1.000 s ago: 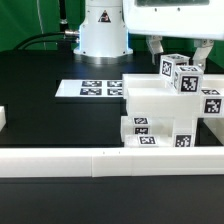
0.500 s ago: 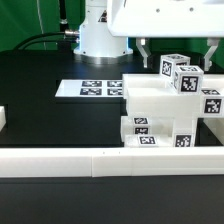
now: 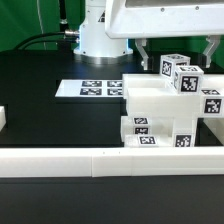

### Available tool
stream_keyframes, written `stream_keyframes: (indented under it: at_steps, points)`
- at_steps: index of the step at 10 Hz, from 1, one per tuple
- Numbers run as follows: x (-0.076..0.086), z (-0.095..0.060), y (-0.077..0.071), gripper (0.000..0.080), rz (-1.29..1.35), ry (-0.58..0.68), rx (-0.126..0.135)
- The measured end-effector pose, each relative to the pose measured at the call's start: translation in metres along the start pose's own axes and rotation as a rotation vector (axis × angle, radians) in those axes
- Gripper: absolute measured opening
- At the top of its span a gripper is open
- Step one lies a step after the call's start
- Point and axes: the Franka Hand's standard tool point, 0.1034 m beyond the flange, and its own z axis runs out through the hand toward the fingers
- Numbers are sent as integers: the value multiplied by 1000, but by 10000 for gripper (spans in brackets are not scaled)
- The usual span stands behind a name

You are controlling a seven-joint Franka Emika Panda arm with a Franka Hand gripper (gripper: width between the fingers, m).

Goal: Assemble chair

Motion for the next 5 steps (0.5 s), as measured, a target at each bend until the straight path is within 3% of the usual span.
stream_keyframes:
  at_steps: [4,5]
  points:
    - [0,0,9,649,-217,-2,-1]
    - [0,0,8,521,-217,-2,-1]
